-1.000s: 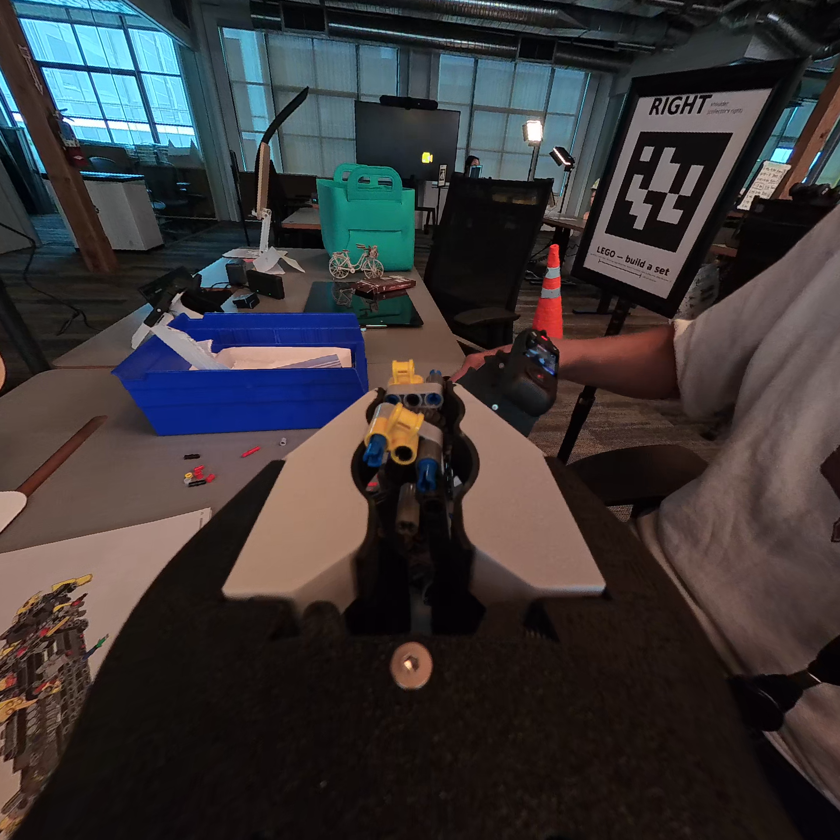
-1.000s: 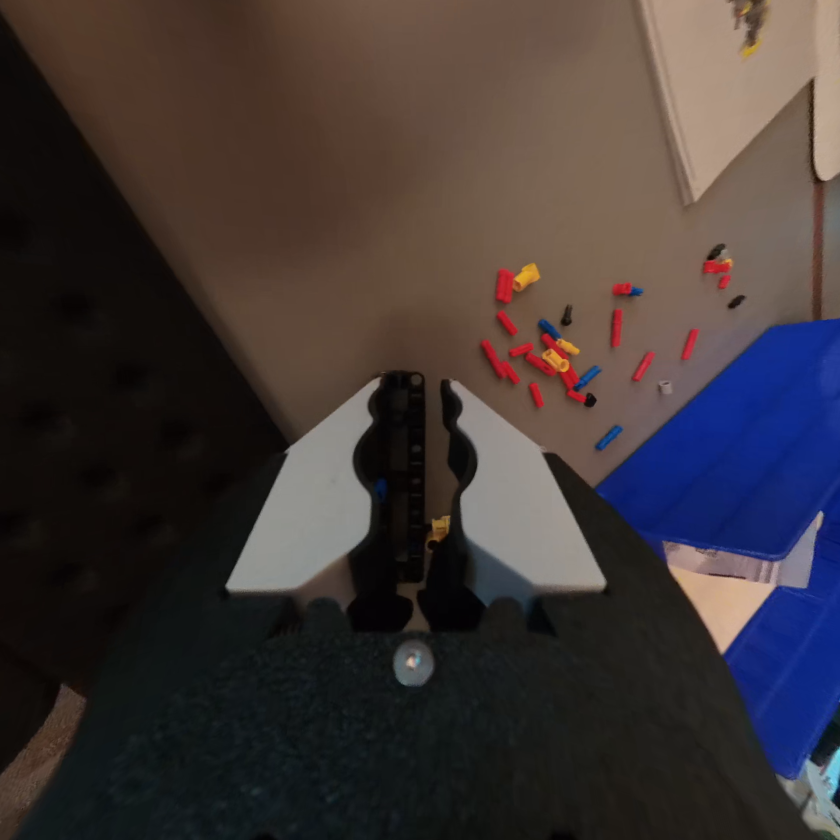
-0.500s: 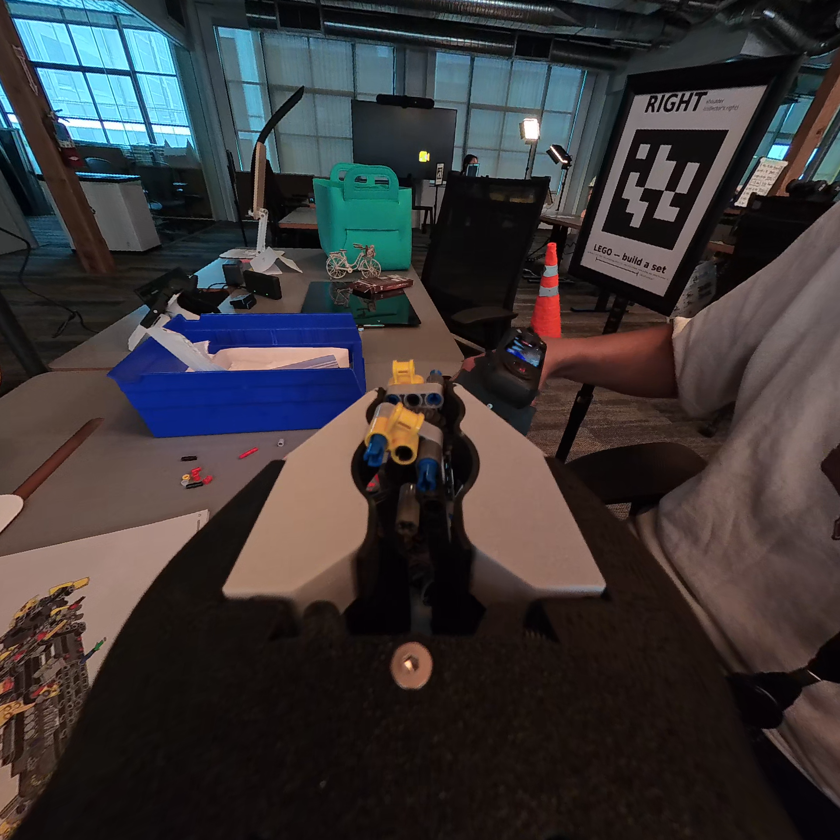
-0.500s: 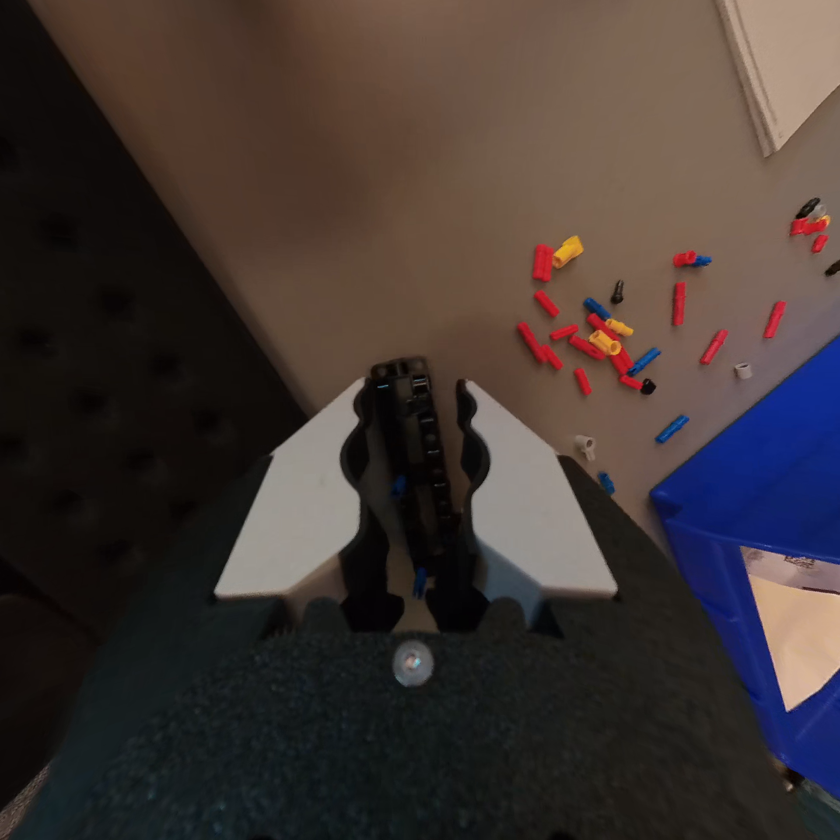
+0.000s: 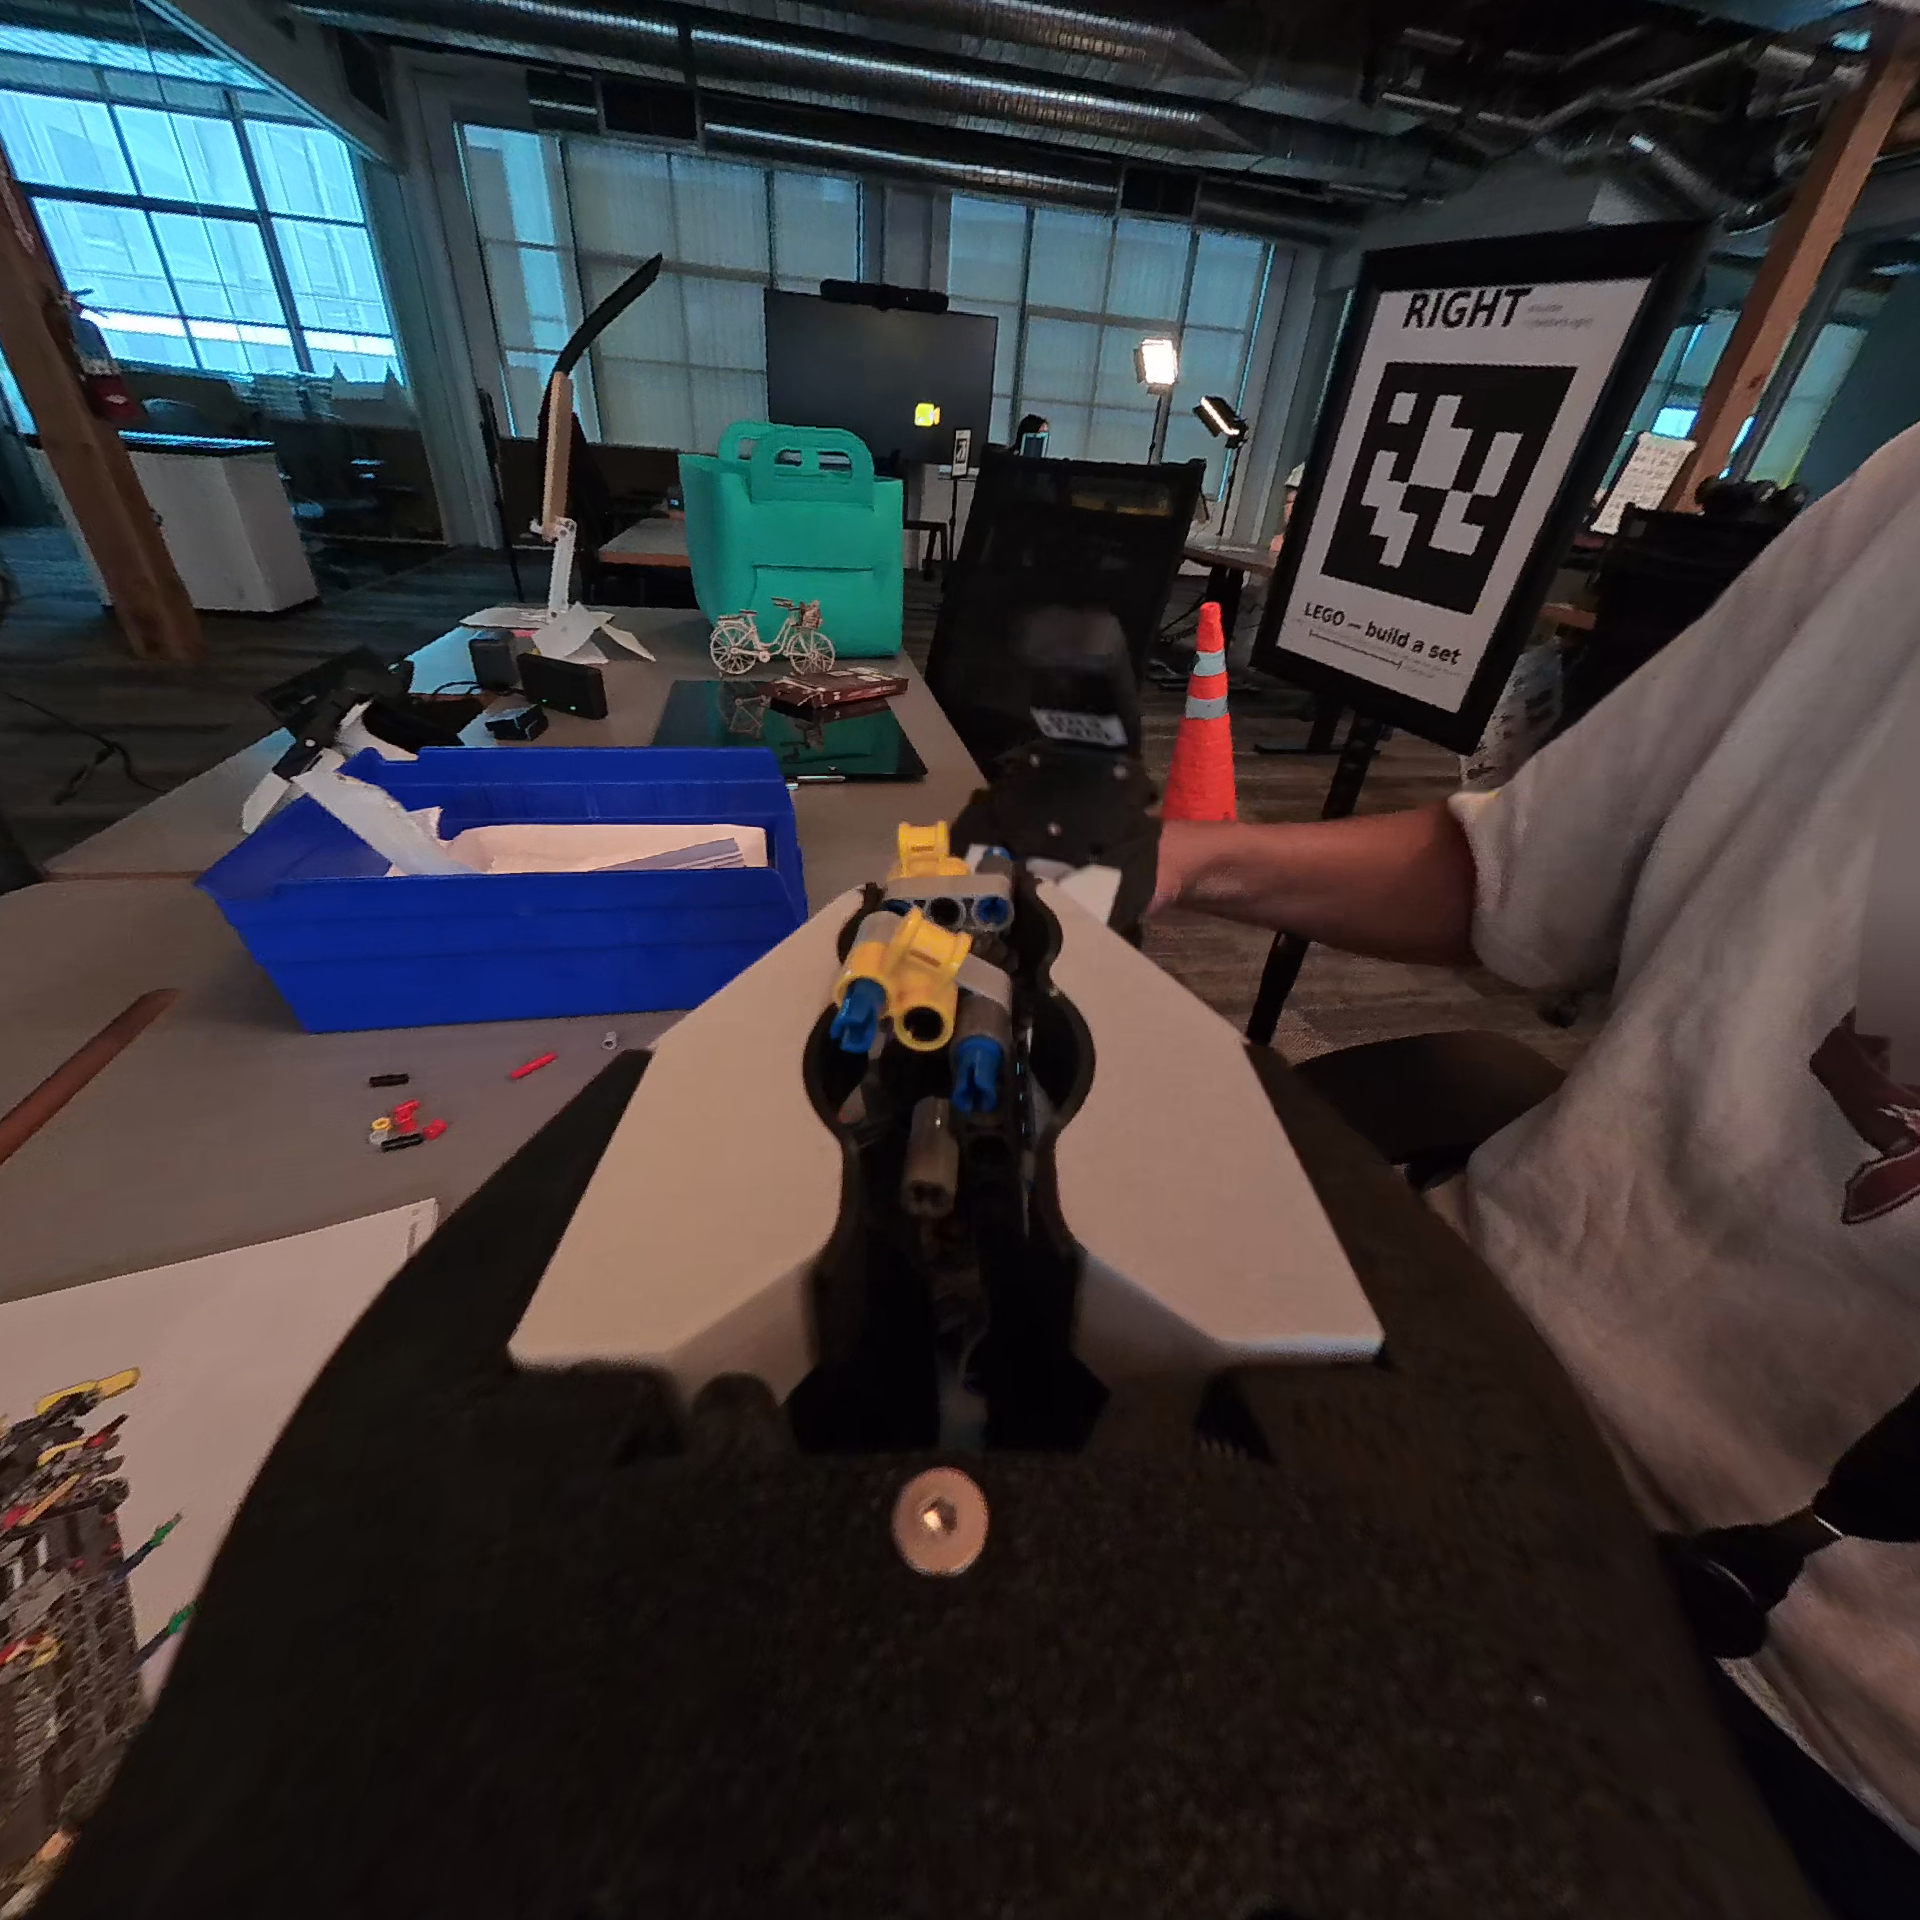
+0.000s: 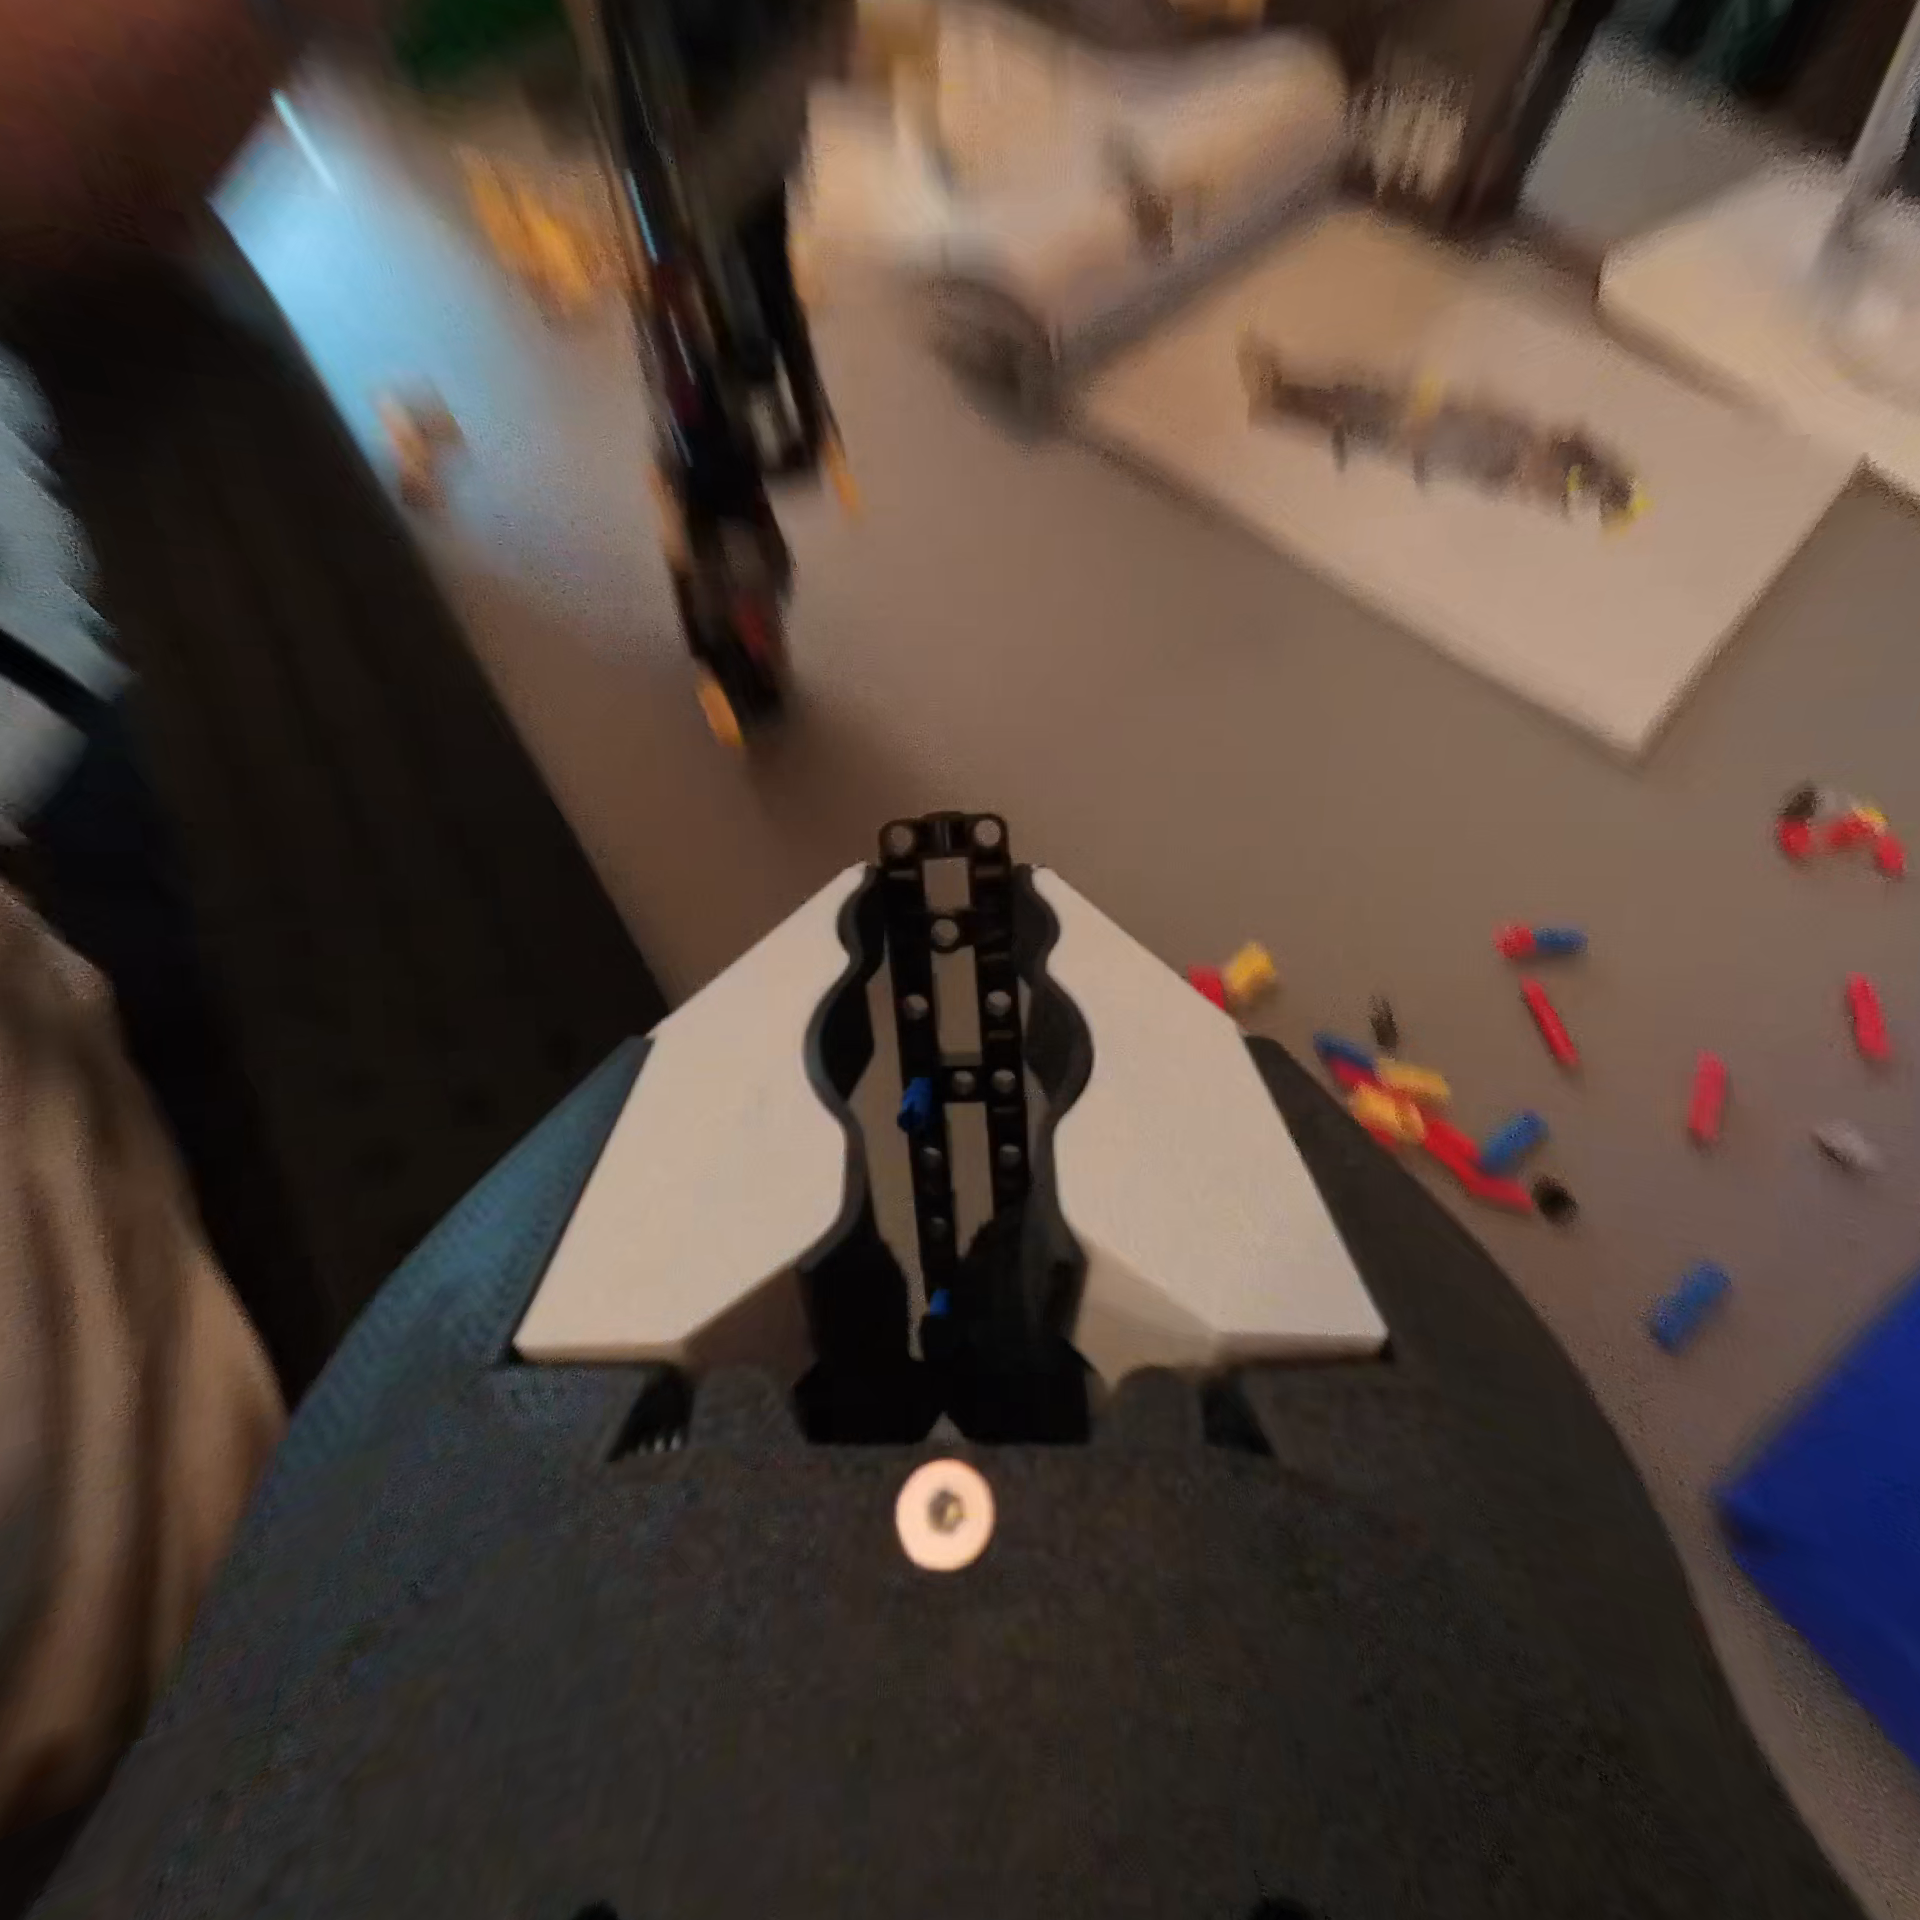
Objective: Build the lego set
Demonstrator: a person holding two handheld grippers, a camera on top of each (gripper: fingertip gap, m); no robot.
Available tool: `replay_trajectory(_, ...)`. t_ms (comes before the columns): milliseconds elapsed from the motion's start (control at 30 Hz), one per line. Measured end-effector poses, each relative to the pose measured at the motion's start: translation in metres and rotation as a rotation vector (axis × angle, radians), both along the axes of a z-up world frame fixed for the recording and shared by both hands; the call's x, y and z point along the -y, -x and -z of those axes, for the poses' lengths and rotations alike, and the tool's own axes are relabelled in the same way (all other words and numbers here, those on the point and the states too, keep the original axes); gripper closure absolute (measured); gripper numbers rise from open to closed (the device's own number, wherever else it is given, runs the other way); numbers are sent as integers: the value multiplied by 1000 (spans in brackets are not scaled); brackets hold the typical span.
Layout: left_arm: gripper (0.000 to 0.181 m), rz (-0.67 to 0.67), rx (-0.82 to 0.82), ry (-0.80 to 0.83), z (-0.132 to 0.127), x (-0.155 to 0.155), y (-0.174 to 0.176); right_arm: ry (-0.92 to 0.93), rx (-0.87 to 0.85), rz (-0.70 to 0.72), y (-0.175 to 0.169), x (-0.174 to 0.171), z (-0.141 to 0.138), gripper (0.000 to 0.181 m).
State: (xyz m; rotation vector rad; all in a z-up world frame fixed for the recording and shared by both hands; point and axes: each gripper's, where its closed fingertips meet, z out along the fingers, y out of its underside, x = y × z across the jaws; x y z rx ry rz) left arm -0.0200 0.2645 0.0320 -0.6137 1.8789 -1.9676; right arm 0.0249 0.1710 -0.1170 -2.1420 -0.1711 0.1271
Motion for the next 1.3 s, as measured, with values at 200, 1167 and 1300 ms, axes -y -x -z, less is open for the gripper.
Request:
replay_trajectory(200,155,34,22,-4,-1,4,6,-485,-462,-119,27,-43,-110,158)
replay_trajectory(1167,154,4,33,-45,0,11,5,-562,-369,-200,49,-92,-146,157)
replay_trajectory(1300,154,10,26,-39,0,11,5,-553,-389,-226,50,-91,-145,157)
